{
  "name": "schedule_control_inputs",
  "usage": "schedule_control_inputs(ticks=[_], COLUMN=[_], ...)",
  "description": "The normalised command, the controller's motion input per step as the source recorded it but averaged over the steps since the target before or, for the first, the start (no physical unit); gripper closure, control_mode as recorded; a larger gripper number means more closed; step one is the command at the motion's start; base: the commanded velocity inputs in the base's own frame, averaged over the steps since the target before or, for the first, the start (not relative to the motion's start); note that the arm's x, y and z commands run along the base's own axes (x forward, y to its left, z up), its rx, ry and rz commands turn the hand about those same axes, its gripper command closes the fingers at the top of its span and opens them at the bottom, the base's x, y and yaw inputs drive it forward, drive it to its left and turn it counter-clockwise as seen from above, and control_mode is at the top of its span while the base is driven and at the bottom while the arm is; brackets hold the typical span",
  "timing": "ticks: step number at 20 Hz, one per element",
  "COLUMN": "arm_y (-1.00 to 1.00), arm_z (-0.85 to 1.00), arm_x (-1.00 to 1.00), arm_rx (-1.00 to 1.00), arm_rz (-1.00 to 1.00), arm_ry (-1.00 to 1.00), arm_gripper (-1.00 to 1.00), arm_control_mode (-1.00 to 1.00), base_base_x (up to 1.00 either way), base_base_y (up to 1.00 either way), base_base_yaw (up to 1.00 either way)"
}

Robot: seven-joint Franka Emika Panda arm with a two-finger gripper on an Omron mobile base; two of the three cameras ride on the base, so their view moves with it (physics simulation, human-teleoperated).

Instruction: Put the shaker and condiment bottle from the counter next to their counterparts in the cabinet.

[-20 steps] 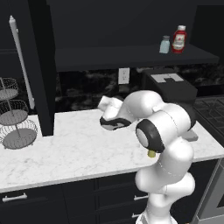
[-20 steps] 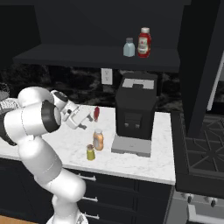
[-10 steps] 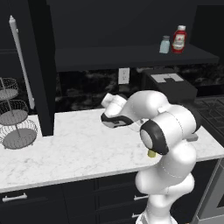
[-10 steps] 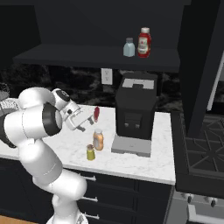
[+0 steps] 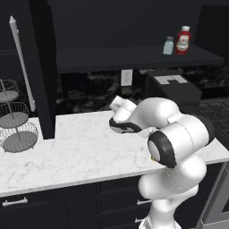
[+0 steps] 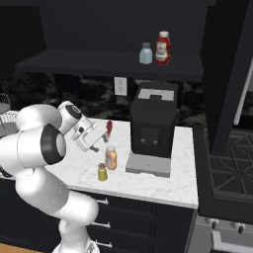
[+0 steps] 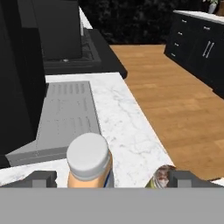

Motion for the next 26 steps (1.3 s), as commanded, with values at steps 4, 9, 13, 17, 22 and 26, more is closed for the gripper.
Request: schedule_control_inputs(ticks=[4, 9, 13, 17, 22, 26], arm_y=[0.00, 0.00, 0.00, 0.00, 0.00, 0.00], arm_z=[-0.36, -0.19, -0.10, -0.09, -0.13, -0.14], arm_x=[0.15, 0.10, 0.04, 0.07, 0.16, 0.13], arm_rx=[-0.07, -0.02, 0.00, 0.00, 0.00, 0.00], arm_rz=[-0.01, -0.04, -0.05, -0.05, -0.05, -0.05], arm_ry=[-0.16, -0.03, 0.00, 0.00, 0.00, 0.00], arm_gripper=[-1.00, -1.00, -1.00, -1.00, -1.00, -1.00], arm_control_mode=[-1.00, -1.00, -1.00, -1.00, -1.00, -1.00], base_base_x=[0.00, 0.00, 0.00, 0.00, 0.00, 0.00], base_base_y=[0.00, 0.00, 0.00, 0.00, 0.00, 0.00], base_base_yaw=[0.00, 0.00, 0.00, 0.00, 0.00, 0.00])
